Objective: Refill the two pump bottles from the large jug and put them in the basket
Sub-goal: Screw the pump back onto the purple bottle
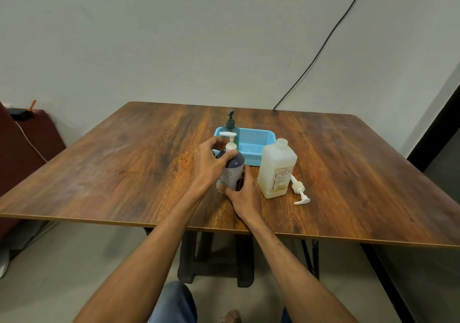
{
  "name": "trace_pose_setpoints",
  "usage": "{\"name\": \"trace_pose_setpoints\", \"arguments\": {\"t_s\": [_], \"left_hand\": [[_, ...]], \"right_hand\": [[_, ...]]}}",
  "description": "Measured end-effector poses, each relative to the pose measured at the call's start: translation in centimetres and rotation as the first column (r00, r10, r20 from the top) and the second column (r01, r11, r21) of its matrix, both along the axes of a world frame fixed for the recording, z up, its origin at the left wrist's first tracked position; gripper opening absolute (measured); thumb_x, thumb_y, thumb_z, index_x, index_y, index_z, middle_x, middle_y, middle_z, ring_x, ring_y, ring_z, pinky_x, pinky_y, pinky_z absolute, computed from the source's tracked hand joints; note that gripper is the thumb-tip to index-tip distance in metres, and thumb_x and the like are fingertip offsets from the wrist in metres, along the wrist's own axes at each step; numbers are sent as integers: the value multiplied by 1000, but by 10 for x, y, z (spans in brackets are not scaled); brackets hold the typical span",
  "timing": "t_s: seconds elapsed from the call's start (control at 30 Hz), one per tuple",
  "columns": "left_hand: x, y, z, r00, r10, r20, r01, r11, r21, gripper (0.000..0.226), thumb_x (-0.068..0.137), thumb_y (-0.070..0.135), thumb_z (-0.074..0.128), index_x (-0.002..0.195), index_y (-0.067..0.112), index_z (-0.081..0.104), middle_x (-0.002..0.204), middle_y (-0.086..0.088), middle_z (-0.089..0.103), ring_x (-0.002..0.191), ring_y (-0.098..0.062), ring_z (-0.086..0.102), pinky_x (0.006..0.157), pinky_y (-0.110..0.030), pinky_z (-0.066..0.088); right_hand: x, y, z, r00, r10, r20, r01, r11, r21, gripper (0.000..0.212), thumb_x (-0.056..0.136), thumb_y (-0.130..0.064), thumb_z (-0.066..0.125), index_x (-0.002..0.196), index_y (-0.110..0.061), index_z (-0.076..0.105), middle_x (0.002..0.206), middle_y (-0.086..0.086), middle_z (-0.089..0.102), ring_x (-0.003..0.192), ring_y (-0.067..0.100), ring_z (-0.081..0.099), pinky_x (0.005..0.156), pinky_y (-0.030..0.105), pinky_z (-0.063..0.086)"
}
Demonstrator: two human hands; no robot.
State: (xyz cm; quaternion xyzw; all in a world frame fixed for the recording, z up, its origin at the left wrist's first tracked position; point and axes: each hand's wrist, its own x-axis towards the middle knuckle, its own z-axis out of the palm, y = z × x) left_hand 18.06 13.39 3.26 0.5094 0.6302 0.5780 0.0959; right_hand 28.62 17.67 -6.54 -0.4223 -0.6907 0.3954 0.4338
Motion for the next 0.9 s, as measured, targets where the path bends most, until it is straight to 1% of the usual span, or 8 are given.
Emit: {"name": "trace_pose_setpoints", "arguments": {"t_s": [0.07,0.2,0.3,0.43,0.57,0.67,0.8,0.9], "left_hand": [[-4,0,-2,998,-69,-14,68,996,-49,30,92,18,73,122,11,71,111,2,73,102,-12,68,89,-31,57],[-12,-3,-6,963,-218,161,231,970,-72,42,97,15,66,138,11,60,125,2,68,115,-6,64,100,-30,55],[-5,-1,-8,982,-141,122,142,990,-2,43,88,27,78,127,16,63,120,5,69,111,-7,65,92,-23,54],[3,5,-8,995,-19,102,10,996,87,30,81,20,84,104,8,69,102,1,72,93,-11,68,79,-24,56],[-4,2,-9,992,-106,73,104,994,30,28,93,15,71,120,6,69,114,-3,72,106,-12,68,93,-39,59],[-6,-5,-12,991,-126,47,126,992,16,35,98,20,64,131,8,64,128,-6,67,118,-15,63,98,-36,56],[3,-3,-10,1000,4,-13,-2,993,117,34,87,23,78,116,7,69,113,-3,71,105,-14,66,85,-13,51],[5,1,-8,1000,30,9,-31,991,130,30,84,20,82,108,6,73,104,-2,74,96,-14,69,86,-29,58]], "right_hand": [[0,1,-1,1000,0,5,0,1000,11,86,75,-39,87,146,-33,39,140,-9,56,130,14,53,106,43,51],[0,2,-3,1000,9,15,-9,999,35,86,74,-42,87,144,-39,36,140,-12,55,129,10,52,104,36,50],[0,2,-4,1000,4,23,-4,1000,11,82,76,-40,87,141,-42,37,134,-16,56,124,7,54,97,29,52],[-1,2,-4,1000,-4,31,3,1000,10,81,76,-40,86,141,-41,37,133,-14,57,122,8,55,94,26,52],[0,3,-5,1000,2,16,-2,1000,17,84,77,-40,86,144,-40,36,139,-10,56,126,9,53,96,26,51],[0,3,-5,1000,2,12,-2,1000,30,86,75,-41,87,144,-42,36,141,-12,55,129,9,52,101,31,50],[0,3,-6,1000,-6,17,5,1000,20,82,76,-36,87,142,-41,38,138,-11,57,126,8,53,102,39,53],[-1,3,-5,1000,-4,18,3,1000,20,82,76,-35,87,142,-39,38,139,-10,56,128,10,53,104,42,52]]}}
